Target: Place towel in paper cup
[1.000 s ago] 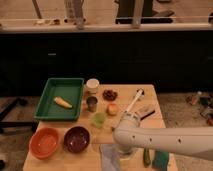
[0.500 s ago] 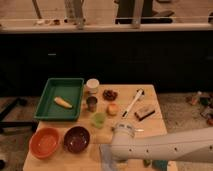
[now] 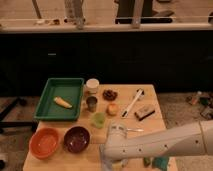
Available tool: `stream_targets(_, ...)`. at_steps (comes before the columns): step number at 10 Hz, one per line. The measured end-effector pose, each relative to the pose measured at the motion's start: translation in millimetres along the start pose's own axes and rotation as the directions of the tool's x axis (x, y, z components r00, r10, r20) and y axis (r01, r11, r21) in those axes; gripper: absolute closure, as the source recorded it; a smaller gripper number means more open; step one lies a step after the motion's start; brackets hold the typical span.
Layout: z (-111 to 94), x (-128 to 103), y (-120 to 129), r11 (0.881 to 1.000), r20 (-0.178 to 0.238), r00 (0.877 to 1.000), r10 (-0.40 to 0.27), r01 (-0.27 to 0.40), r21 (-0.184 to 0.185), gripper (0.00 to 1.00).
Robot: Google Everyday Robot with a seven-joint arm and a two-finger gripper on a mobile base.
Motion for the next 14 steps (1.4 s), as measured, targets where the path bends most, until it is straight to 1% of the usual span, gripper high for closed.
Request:
stream_targets(1, 3, 0, -2, 1.000, -0.001, 1.000, -0.002, 0.002, 0.001, 0.33)
stream_targets(2, 6, 3, -4, 1.000, 0.000, 1.000, -0.001, 0.001, -0.001, 0.45)
stream_targets(3, 8, 6, -9, 1.000, 0.002, 1.000, 0.000, 0.000, 0.000, 0.55)
stream_targets(4, 8, 6, -9, 1.000, 0.006, 1.000, 0.000, 0.000, 0.001, 0.65)
stream_targets(7, 2, 11, -5, 1.000, -0.006, 1.000, 0.005, -0.005, -0.009, 0.94)
stream_targets(8, 0, 12, -7, 1.000, -0.006, 1.000, 0.004, -0.004, -0.002, 0.99)
stream_targets(10, -4, 14, -7, 1.000, -0.002, 1.000, 0.002, -0.002, 0.000, 1.00)
stream_targets(11, -10, 21, -7, 1.000, -0.011, 1.000, -0.006, 0.006, 0.012, 1.00)
stream_targets(12, -26, 34, -6, 1.000, -0.017, 1.000, -0.016, 0.017, 0.025, 1.00)
stream_targets(13, -44, 43, -5, 0.999, -0.016, 1.000, -0.025, 0.025, 0.038, 1.00)
stream_targets(14, -68, 49, -6, 0.998, -0.014, 0.999, -0.035, 0.035, 0.058, 1.00)
